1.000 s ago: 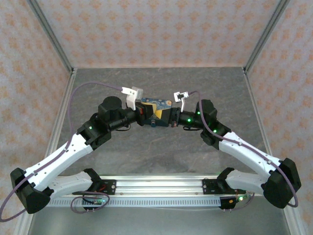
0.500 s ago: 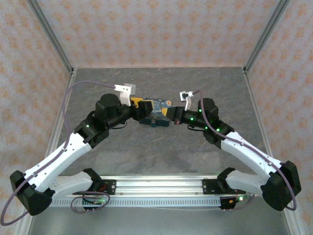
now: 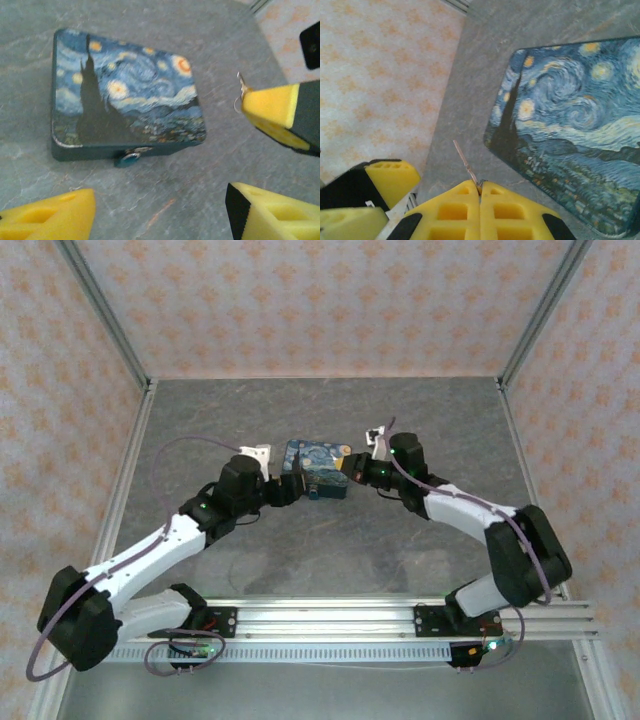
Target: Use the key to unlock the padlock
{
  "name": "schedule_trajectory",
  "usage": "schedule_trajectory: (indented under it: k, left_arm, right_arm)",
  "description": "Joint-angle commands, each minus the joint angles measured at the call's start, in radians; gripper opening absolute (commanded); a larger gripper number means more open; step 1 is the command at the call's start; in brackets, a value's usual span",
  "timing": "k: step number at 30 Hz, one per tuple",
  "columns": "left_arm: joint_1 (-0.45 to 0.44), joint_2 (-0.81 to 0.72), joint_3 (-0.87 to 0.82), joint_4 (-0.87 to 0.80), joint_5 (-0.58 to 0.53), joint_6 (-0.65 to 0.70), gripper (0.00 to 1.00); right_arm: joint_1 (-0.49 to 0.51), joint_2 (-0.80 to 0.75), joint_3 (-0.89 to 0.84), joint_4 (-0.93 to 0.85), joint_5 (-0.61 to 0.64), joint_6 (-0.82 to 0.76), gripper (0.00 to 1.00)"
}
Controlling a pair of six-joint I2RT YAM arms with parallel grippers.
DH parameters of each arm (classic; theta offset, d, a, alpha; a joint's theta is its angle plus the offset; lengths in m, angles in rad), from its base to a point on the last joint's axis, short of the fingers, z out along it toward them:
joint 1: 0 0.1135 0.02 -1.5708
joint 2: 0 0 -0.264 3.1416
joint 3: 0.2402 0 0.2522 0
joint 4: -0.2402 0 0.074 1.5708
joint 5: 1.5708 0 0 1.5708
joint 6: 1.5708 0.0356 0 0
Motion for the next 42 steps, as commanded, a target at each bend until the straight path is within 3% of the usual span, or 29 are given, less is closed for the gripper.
schedule_trajectory:
  k: [1,18,27,42]
  left_arm:
    - [0.008,0.035,-0.017,0.099,0.002,0.003,0.71]
    - [0.008,0.260,-0.051,0.290,0.058,0.002,0.65]
    - [0.007,0.345,-0.060,0.365,0.060,0.051,0.63]
    - [-0.046,0.470,-0.074,0.489,0.028,0.135,0.62]
  right_arm:
    - [-0.011,0.055,0.064,0.103,-0.032,0.030,0.00]
    - [-0.040,0.268,0.119,0.026,-0.028,0.036,0.00]
    - [-0.040,0.281,0.114,-0.118,-0.003,-0.031,0.00]
    - [-0.039,0.287,0.103,-0.141,-0.004,-0.050,0.00]
